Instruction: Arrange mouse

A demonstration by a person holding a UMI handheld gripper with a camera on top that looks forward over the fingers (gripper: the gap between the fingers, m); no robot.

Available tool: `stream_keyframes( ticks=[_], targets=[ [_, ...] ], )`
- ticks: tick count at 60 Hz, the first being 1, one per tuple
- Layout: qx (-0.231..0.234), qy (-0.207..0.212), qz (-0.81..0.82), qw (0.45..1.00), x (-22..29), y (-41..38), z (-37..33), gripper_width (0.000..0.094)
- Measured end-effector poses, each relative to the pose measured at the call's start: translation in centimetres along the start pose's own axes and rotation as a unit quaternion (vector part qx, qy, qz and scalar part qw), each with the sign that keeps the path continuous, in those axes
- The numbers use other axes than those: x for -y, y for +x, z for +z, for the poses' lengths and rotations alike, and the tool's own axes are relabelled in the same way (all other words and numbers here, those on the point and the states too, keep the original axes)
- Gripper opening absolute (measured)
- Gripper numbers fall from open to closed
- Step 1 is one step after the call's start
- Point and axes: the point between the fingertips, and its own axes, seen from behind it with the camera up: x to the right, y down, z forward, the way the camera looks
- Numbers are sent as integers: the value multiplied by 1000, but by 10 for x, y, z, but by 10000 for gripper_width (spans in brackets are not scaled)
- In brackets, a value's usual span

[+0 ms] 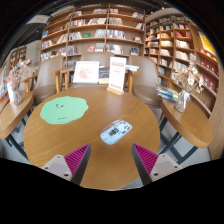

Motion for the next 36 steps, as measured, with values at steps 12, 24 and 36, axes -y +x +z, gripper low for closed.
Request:
stream_keyframes(
  ticks=[12, 24, 36],
  targets=[
    [3, -24, 6, 1000, 2, -6, 37, 836],
    [12, -33, 21, 999, 19, -11, 67, 851],
    [33, -37, 20, 999, 41, -26, 97, 843]
  ],
)
